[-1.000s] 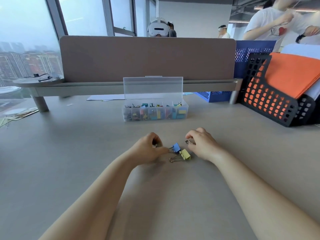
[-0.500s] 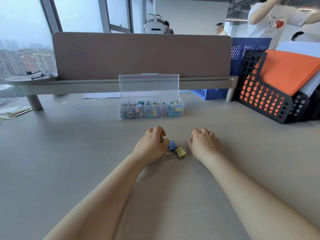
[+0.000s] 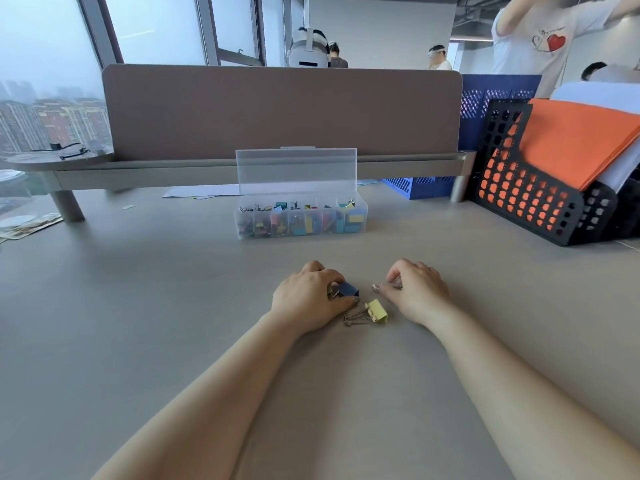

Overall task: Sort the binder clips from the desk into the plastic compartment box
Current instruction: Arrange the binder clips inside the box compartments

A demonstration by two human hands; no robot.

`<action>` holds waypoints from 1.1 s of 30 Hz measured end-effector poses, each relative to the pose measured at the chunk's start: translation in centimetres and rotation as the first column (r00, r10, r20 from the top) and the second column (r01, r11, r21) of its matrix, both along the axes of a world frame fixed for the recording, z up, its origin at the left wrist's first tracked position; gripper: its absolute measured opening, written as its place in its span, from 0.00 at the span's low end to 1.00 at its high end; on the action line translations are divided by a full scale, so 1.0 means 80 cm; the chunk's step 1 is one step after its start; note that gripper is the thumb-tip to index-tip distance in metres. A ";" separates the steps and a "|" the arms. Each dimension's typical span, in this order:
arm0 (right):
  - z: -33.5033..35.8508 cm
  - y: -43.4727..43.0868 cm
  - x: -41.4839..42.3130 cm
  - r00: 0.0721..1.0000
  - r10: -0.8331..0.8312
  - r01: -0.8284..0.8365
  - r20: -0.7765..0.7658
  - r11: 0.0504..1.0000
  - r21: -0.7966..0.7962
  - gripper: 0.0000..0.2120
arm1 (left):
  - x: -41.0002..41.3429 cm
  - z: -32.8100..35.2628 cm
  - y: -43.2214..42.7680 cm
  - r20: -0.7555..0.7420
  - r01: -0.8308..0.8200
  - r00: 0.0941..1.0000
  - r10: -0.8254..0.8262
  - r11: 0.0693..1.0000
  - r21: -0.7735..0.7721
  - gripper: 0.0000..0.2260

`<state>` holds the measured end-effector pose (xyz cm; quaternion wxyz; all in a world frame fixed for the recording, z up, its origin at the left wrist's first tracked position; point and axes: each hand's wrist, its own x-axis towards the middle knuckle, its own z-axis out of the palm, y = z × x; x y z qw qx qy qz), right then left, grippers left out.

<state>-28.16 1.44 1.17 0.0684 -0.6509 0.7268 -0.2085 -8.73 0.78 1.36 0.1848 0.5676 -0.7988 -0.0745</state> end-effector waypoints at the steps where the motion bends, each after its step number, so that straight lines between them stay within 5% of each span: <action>1: -0.001 0.000 0.000 1.000 0.014 -0.014 0.013 1.000 -0.022 0.15 | -0.001 -0.001 -0.001 -0.006 0.005 1.000 -0.005 1.000 -0.010 0.19; 9: -0.003 0.005 0.012 0.994 0.063 -0.068 -0.088 0.996 -0.064 0.12 | -0.004 0.008 0.007 -0.316 -0.009 0.948 0.023 0.999 0.047 0.12; 16: -0.005 0.002 0.007 0.997 0.066 -0.063 0.043 0.996 -0.061 0.07 | -0.031 0.013 0.027 0.042 0.142 0.989 -0.140 0.989 -0.039 0.14; 19: -0.006 0.001 0.007 0.997 0.060 -0.056 0.054 0.995 -0.080 0.06 | -0.033 0.008 0.028 0.133 0.143 0.982 -0.135 0.989 -0.049 0.23; 25: -0.007 -0.002 0.011 0.997 0.076 -0.073 0.031 0.993 -0.097 0.09 | -0.037 0.003 0.020 0.119 0.147 0.983 -0.137 0.985 -0.087 0.20; 28: 0.001 -0.003 0.015 0.992 0.047 -0.031 0.113 0.989 -0.145 0.14 | -0.032 0.000 0.014 0.032 0.111 0.994 -0.109 0.990 -0.082 0.19; 33: 0.006 -0.030 0.022 0.944 0.014 0.019 0.329 0.995 -0.098 0.17 | -0.011 0.002 -0.019 -0.401 0.016 0.916 0.016 0.997 0.076 0.15</action>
